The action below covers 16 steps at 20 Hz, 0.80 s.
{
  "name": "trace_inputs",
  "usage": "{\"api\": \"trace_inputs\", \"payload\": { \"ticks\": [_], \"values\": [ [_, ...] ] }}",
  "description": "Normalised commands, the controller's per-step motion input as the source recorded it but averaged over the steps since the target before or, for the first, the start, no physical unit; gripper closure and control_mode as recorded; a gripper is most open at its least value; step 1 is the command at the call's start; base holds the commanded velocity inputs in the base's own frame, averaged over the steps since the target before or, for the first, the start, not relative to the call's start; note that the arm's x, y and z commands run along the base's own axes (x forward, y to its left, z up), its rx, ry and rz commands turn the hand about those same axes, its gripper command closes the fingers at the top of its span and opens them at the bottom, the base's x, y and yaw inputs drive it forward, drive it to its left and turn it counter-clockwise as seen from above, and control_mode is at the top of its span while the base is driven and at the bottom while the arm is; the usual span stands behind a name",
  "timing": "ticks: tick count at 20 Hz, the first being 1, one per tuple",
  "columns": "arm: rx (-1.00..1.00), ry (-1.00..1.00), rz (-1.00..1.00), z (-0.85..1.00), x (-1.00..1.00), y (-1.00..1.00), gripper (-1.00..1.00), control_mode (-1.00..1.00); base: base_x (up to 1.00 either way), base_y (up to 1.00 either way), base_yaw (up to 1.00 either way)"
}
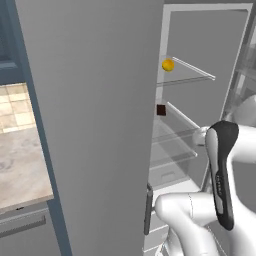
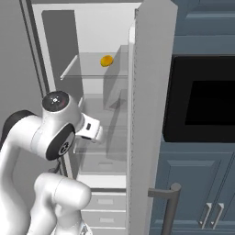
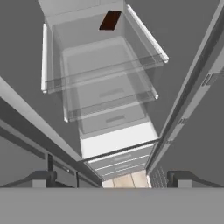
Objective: Pick up the orange and mango from the fridge and place one fruit on each plate on the dining counter.
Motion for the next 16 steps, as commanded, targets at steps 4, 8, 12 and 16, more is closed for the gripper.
{"api": "trace_inputs", "payload": {
  "ticks": [4,8,12,16],
  "values": [
    [-0.06,-0.04,-0.12,0.65,0.45,0.16,-1.0,-1.0,0.0,0.0,0.0],
    [-0.07,-0.01,-0.17,0.53,0.52,0.16,-1.0,-1.0,0.0,0.0,0.0],
    [-0.04,-0.06,-0.15,0.61,0.55,0.12,-1.0,-1.0,0.0,0.0,0.0],
    [-0.02,-0.04,-0.07,0.55,0.57,0.0,-1.0,-1.0,0.0,0.0,0.0]
  ]
}}
